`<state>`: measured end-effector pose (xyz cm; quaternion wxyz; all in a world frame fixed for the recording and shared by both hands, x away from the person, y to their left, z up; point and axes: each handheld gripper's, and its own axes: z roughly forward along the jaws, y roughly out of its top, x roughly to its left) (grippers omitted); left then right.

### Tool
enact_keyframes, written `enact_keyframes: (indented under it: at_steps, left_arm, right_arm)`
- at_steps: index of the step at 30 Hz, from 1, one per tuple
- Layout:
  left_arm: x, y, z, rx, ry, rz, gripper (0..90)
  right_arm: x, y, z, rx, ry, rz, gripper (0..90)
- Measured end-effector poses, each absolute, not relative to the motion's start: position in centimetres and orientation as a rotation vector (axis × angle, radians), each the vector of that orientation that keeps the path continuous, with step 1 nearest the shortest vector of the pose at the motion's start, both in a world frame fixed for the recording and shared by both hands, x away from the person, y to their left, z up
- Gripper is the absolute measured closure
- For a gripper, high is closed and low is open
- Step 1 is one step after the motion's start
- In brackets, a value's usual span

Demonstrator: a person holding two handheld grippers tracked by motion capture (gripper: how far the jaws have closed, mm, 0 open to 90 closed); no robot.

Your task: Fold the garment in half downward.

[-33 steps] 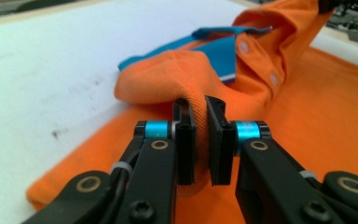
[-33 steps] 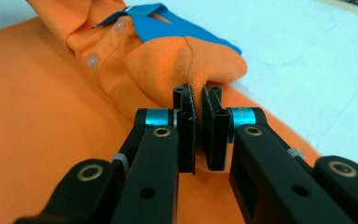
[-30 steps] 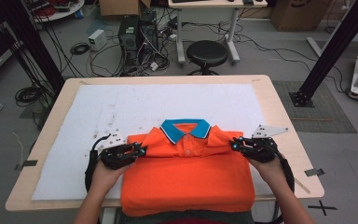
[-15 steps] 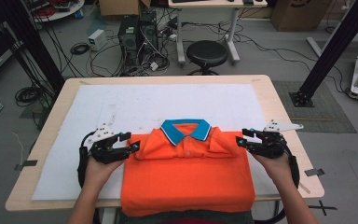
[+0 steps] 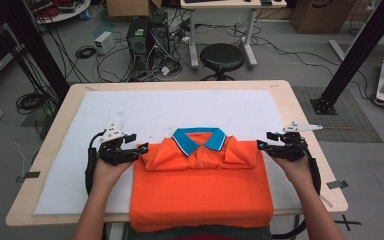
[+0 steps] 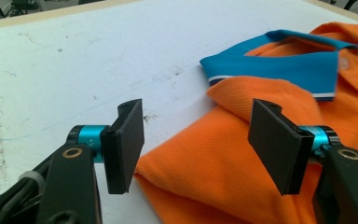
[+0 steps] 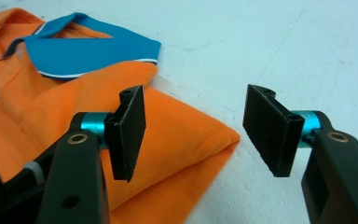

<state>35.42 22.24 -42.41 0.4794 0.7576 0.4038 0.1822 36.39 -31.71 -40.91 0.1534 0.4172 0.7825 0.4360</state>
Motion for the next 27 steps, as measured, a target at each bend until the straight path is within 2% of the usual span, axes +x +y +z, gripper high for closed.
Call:
enact_keyframes:
  at_steps: [7, 18, 20, 23, 27]
  left_arm:
    - [37.0, 22.3, -43.9, 1.865, 1.058, 0.393, 32.4]
    - [37.8, 21.6, -45.2, 1.980, 1.110, 0.405, 32.9]
    - [37.8, 21.4, -45.3, 2.000, 1.104, 0.403, 35.0]
    - [37.6, 21.1, -45.2, 2.038, 1.073, 0.425, 39.2]
    - [37.5, 21.1, -45.2, 2.034, 1.074, 0.412, 47.3]
  right_arm:
    - [37.9, -31.5, -41.7, 1.246, 2.273, 1.177, 36.3]
    - [40.0, -30.7, -44.5, 1.307, 2.378, 0.966, 36.1]
    - [39.9, -30.8, -44.6, 1.285, 2.377, 0.971, 39.0]
    - [39.6, -30.8, -44.5, 1.244, 2.421, 1.010, 56.9]
    - [39.4, -30.6, -44.4, 1.209, 2.439, 1.009, 66.7]
